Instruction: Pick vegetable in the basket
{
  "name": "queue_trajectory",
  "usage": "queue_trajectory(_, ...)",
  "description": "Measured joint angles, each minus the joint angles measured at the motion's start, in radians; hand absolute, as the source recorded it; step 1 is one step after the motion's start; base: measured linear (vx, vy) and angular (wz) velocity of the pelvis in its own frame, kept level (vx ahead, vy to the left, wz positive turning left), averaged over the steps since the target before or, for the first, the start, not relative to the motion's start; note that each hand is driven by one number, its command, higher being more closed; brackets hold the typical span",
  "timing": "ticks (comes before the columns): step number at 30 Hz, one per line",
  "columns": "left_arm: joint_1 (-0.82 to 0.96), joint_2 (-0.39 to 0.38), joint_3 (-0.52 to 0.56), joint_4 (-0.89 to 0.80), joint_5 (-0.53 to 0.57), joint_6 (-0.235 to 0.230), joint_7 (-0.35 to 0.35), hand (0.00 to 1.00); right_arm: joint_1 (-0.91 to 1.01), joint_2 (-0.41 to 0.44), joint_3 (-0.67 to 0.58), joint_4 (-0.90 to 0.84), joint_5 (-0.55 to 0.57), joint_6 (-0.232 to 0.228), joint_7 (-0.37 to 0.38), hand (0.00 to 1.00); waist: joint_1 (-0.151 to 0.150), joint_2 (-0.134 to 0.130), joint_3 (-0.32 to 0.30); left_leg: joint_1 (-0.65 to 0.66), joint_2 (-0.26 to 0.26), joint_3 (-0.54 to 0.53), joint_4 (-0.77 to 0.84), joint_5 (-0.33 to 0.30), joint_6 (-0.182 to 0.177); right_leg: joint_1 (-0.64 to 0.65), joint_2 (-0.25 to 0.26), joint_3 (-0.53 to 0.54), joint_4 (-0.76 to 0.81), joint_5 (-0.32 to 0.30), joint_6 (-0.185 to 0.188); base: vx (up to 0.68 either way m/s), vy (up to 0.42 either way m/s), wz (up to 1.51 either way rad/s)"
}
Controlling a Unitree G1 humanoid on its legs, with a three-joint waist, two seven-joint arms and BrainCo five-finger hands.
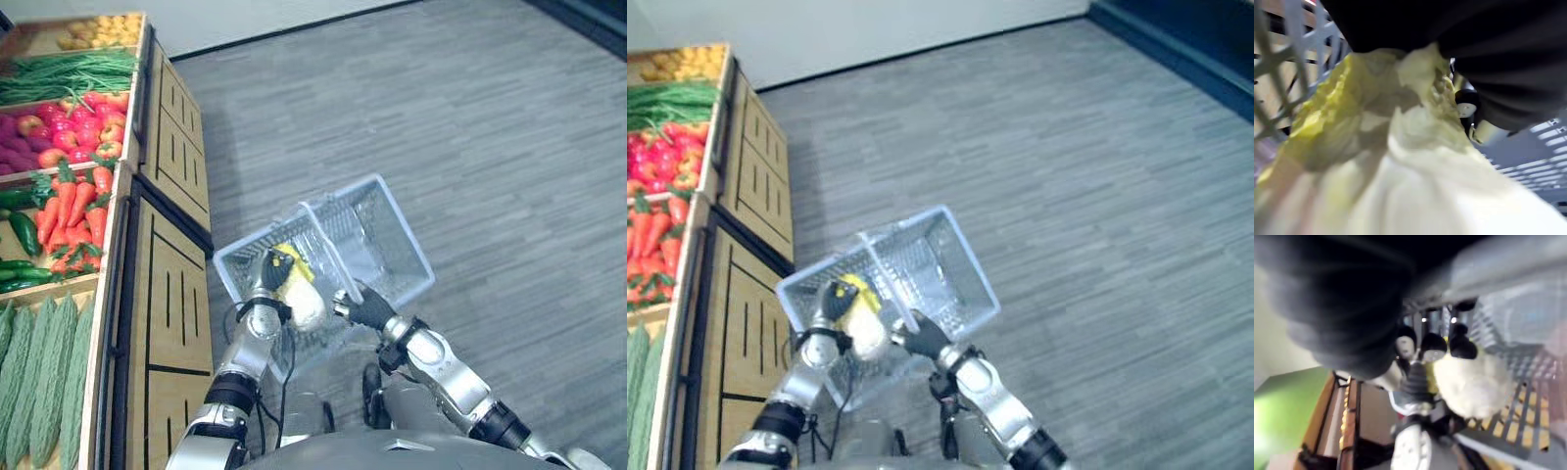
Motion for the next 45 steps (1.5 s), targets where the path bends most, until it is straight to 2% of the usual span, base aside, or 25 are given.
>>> queue_trajectory(1,-0.018,-0.001,0.000,0.018,0.002,0.004,0.001,0.00,0.001,-0.009,0.012,-0.013,0.007,-0.002,0.010,1.00,0.001,0.000,0.002,-0.006,0.038,0.142,-0.073,0.058,0.006,0.022,-0.010,-0.003,-0.034,0.002,0.001,0.17,0.163,-0.01)
queue_trajectory(3,-0.037,-0.003,-0.001,0.046,0.004,0.016,0.002,0.00,0.001,-0.019,0.016,-0.018,0.034,-0.002,0.012,1.00,-0.002,0.002,0.001,0.004,0.079,0.287,-0.103,0.104,0.032,0.055,-0.017,-0.025,-0.063,0.019,0.026,0.21,0.179,0.07)
queue_trajectory(4,-0.051,-0.010,-0.001,0.063,0.028,0.021,0.002,0.00,0.005,-0.025,0.015,-0.018,0.048,-0.002,0.012,1.00,-0.003,0.002,-0.002,0.036,0.112,0.386,-0.112,0.161,0.080,0.080,-0.021,-0.034,-0.078,0.025,0.048,0.23,0.189,0.15)
queue_trajectory(6,-0.060,-0.024,-0.001,0.075,0.040,0.022,0.002,0.00,0.014,-0.041,0.010,-0.033,0.065,0.000,0.012,1.00,-0.007,0.003,-0.012,0.049,0.108,0.430,-0.134,0.222,0.124,0.085,-0.034,-0.033,-0.083,0.018,0.084,0.22,0.201,0.08)
queue_trajectory(9,-0.061,-0.036,-0.001,0.063,0.040,0.025,0.003,0.00,0.048,-0.042,-0.012,-0.048,0.067,0.001,0.012,1.00,0.008,-0.029,-0.037,0.055,0.053,0.471,-0.144,0.183,0.157,0.051,-0.095,-0.028,-0.028,-0.002,0.140,0.35,0.337,-0.10)
queue_trajectory(11,-0.037,-0.038,-0.006,0.005,0.038,0.031,0.003,0.00,0.074,-0.032,-0.033,-0.048,0.067,0.002,0.003,1.00,0.015,-0.033,-0.037,0.095,0.027,0.467,-0.149,0.146,0.153,0.012,-0.129,-0.030,0.141,-0.049,0.206,0.25,0.225,0.16)
queue_trajectory(13,-0.005,-0.026,-0.033,-0.101,0.029,0.020,0.008,0.00,0.142,0.009,-0.089,-0.045,0.060,0.002,-0.011,1.00,0.018,-0.044,-0.043,0.171,-0.019,0.409,-0.183,0.123,0.144,-0.096,-0.191,-0.041,0.535,-0.072,0.354,0.29,0.162,0.68)
queue_trajectory(14,0.002,-0.020,-0.043,-0.130,0.023,0.018,0.013,0.00,0.155,0.021,-0.103,-0.041,0.060,0.002,-0.011,1.00,0.010,-0.051,-0.047,0.184,-0.030,0.384,-0.195,0.118,0.143,-0.132,-0.207,-0.041,0.629,-0.057,0.369,0.31,0.042,1.26)
queue_trajectory(16,0.025,0.006,-0.080,-0.226,-0.014,0.003,0.023,0.00,0.179,0.067,-0.160,-0.008,0.032,0.002,-0.033,1.00,-0.017,-0.060,-0.052,0.222,-0.047,0.262,-0.196,0.091,0.138,-0.201,-0.259,-0.064,0.828,-0.111,0.293,0.33,-0.066,1.44)
queue_trajectory(19,0.038,-0.002,-0.130,-0.310,-0.059,-0.018,0.024,0.00,0.212,0.117,-0.264,0.015,-0.008,0.000,-0.069,1.00,-0.030,-0.057,-0.052,0.228,-0.036,0.095,-0.202,0.076,0.122,-0.248,-0.269,-0.055,0.650,-0.151,0.217,0.35,-0.231,1.62)
queue_trajectory(21,0.040,-0.004,-0.165,-0.331,-0.105,-0.048,0.020,0.00,0.212,0.134,-0.325,0.033,-0.023,-0.001,-0.085,1.00,-0.032,-0.050,-0.050,0.226,-0.026,-0.005,-0.218,0.073,0.086,-0.268,-0.257,0.029,0.427,-0.115,0.227,0.32,-0.356,1.69)
queue_trajectory(22,0.047,-0.007,-0.189,-0.354,-0.141,-0.075,0.010,0.00,0.212,0.156,-0.375,0.047,-0.048,-0.001,-0.094,1.00,-0.034,-0.054,-0.053,0.226,-0.017,-0.074,-0.232,0.071,0.058,-0.267,-0.257,0.114,0.253,-0.044,0.237,0.43,-0.521,1.70)
queue_trajectory(24,0.063,-0.010,-0.210,-0.394,-0.189,-0.106,-0.024,0.00,0.216,0.186,-0.426,0.060,-0.086,-0.001,-0.104,1.00,-0.028,-0.085,-0.066,0.229,-0.011,-0.147,-0.243,0.060,0.010,-0.255,-0.272,0.209,0.085,0.041,0.248,0.44,-0.531,1.46)
queue_trajectory(25,0.088,-0.039,-0.213,-0.406,-0.225,-0.131,-0.061,0.00,0.223,0.197,-0.464,0.099,-0.131,-0.002,-0.120,1.00,-0.019,-0.039,-0.065,0.258,0.039,-0.198,-0.271,0.058,-0.031,-0.221,-0.240,0.165,0.119,0.107,0.289,0.37,-0.450,1.27)
queue_trajectory(27,0.114,-0.064,-0.209,-0.447,-0.259,-0.146,-0.096,0.00,0.219,0.207,-0.517,0.144,-0.170,-0.001,-0.138,1.00,-0.014,-0.007,-0.073,0.259,0.037,-0.206,-0.265,0.095,-0.066,-0.221,-0.235,0.107,0.204,0.063,0.255,0.38,-0.354,0.98)
queue_trajectory(28,0.121,-0.072,-0.203,-0.474,-0.285,-0.158,-0.100,0.00,0.233,0.213,-0.573,0.170,-0.207,0.000,-0.157,1.00,-0.013,0.001,-0.077,0.259,0.043,-0.191,-0.266,0.131,-0.059,-0.211,-0.228,0.087,0.261,0.019,0.243,0.53,-0.392,1.49)
queue_trajectory(30,0.142,-0.074,-0.110,-0.531,-0.357,-0.190,-0.098,0.00,0.263,0.232,-0.718,0.257,-0.256,0.002,-0.229,1.00,-0.006,0.025,-0.093,0.276,0.104,-0.203,-0.259,0.155,-0.071,-0.173,-0.193,0.051,0.341,-0.055,0.221,0.40,-0.322,1.34)
queue_trajectory(33,0.209,-0.064,0.131,-0.547,-0.459,-0.187,-0.069,0.00,0.259,0.219,-0.861,0.357,-0.271,0.004,-0.315,1.00,-0.002,0.022,-0.090,0.172,0.140,-0.232,-0.067,0.156,-0.059,-0.066,-0.183,-0.057,0.256,-0.112,0.190,0.23,-0.274,0.87)
queue_trajectory(35,0.261,-0.056,0.199,-0.528,-0.488,-0.174,-0.061,0.00,0.277,0.204,-0.944,0.398,-0.275,0.009,-0.353,1.00,0.000,0.019,-0.087,0.089,0.160,-0.178,0.111,0.193,0.005,0.029,-0.186,-0.123,0.191,-0.114,0.187,0.18,-0.176,0.92)
queue_trajectory(36,0.291,-0.057,0.228,-0.521,-0.489,-0.164,-0.048,0.00,0.294,0.194,-0.979,0.414,-0.275,0.023,-0.378,1.00,0.006,0.013,-0.083,0.064,0.194,-0.080,0.197,0.221,0.042,0.099,-0.187,-0.159,0.147,-0.114,0.183,0.19,-0.128,0.85)
queue_trajectory(38,0.325,-0.059,0.253,-0.521,-0.489,-0.155,-0.044,0.00,0.293,0.174,-1.029,0.454,-0.276,0.028,-0.411,1.00,0.033,0.016,-0.085,0.045,0.215,0.087,0.270,0.152,0.047,0.156,-0.197,-0.202,0.098,-0.117,0.175,0.13,-0.055,0.69)
queue_trajectory(41,0.353,-0.067,0.273,-0.537,-0.494,-0.154,-0.056,0.00,0.263,0.132,-1.151,0.512,-0.280,0.035,-0.455,1.00,0.032,0.032,-0.095,0.017,0.109,0.311,0.116,0.091,0.045,0.174,-0.224,-0.279,0.066,-0.112,0.188,0.17,0.106,0.75)
queue_trajectory(42,0.352,-0.071,0.279,-0.539,-0.503,-0.154,-0.066,0.00,0.258,0.133,-1.206,0.527,-0.270,0.034,-0.467,1.00,0.022,0.027,-0.105,0.047,0.068,0.356,0.000,0.092,0.093,0.175,-0.229,-0.317,0.057,-0.108,0.197,0.17,0.105,0.93)
queue_trajectory(43,0.348,-0.074,0.281,-0.539,-0.513,-0.152,-0.072,0.00,0.243,0.135,-1.249,0.560,-0.260,0.035,-0.478,1.00,0.019,0.006,-0.104,0.068,0.018,0.350,-0.076,0.116,0.120,0.174,-0.254,-0.333,0.067,-0.107,0.201,0.21,0.122,0.81)
queue_trajectory(45,0.352,-0.078,0.274,-0.537,-0.512,-0.135,-0.082,0.00,0.240,0.144,-1.298,0.589,-0.252,0.035,-0.483,1.00,0.009,-0.011,-0.098,0.120,-0.022,0.302,-0.149,0.130,0.115,0.169,-0.286,-0.362,0.196,-0.111,0.211,0.20,0.079,0.80)
